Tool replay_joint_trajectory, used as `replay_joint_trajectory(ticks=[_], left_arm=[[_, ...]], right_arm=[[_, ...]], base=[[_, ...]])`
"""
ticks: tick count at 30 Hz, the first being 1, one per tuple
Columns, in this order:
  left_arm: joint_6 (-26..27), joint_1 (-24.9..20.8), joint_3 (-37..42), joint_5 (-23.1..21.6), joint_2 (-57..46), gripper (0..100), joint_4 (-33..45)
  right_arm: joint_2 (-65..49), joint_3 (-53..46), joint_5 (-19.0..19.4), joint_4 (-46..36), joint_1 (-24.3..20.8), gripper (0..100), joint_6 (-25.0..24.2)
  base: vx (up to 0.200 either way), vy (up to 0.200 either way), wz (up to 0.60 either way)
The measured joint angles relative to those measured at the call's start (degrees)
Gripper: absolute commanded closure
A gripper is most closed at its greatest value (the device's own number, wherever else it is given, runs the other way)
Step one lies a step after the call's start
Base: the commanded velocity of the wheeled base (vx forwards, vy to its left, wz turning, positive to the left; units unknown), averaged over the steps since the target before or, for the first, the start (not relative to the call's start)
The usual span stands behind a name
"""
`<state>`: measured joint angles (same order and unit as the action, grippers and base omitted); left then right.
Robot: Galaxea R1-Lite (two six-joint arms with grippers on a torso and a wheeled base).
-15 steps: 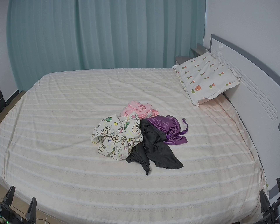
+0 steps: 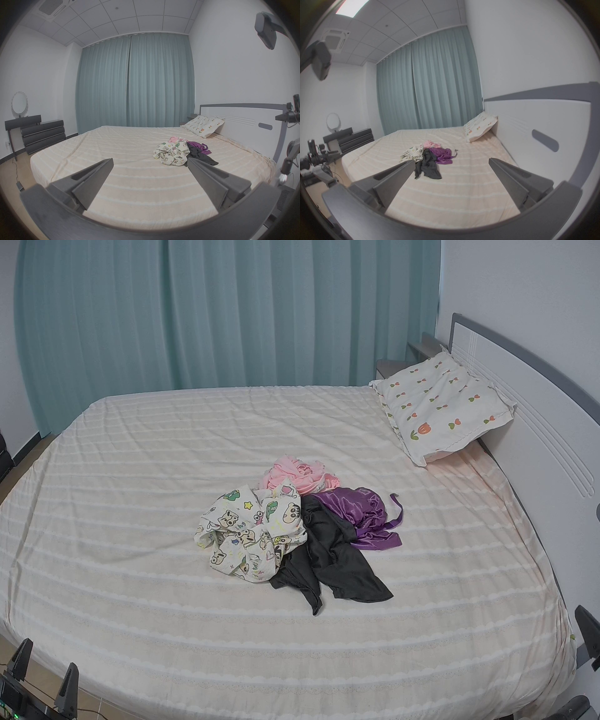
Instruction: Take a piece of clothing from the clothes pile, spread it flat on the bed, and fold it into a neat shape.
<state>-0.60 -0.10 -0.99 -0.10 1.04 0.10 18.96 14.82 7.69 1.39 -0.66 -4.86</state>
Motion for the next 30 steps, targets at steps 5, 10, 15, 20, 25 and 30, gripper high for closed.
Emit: replay_joint_trajectory(ticks=[5,10,15,20,25,30], left_arm=[[0.00,0.00,-0.02,0.00,0.00,0,0.00],[-0.06,0.00,-0.02,0.00,0.00,0,0.00],[-0.16,0.00,-0.02,0.00,0.00,0,0.00],[-0.24,0.00,-0.02,0.00,0.00,0,0.00],[-0.33,0.00,-0.02,0.02,0.00,0,-0.02],[-0.41,0.00,-0.02,0.00,-0.02,0,-0.02]], right_arm=[[13.46,2.06,2.35,4.99,-1.57,0,-3.04],[27.32,3.43,3.58,12.31,-3.55,0,-5.56],[41.41,5.27,3.79,19.76,-5.62,0,-8.51],[56.02,8.48,2.95,27.01,-8.02,0,-12.15],[70.23,13.31,1.33,32.52,-10.58,0,-15.60],[84.38,19.76,-1.13,37.04,-13.29,0,-19.68]], base=[[0.000,0.000,0.00],[0.000,0.000,0.00],[0.000,0.000,0.00],[0.000,0.000,0.00],[0.000,0.000,0.00],[0.000,0.000,0.00]])
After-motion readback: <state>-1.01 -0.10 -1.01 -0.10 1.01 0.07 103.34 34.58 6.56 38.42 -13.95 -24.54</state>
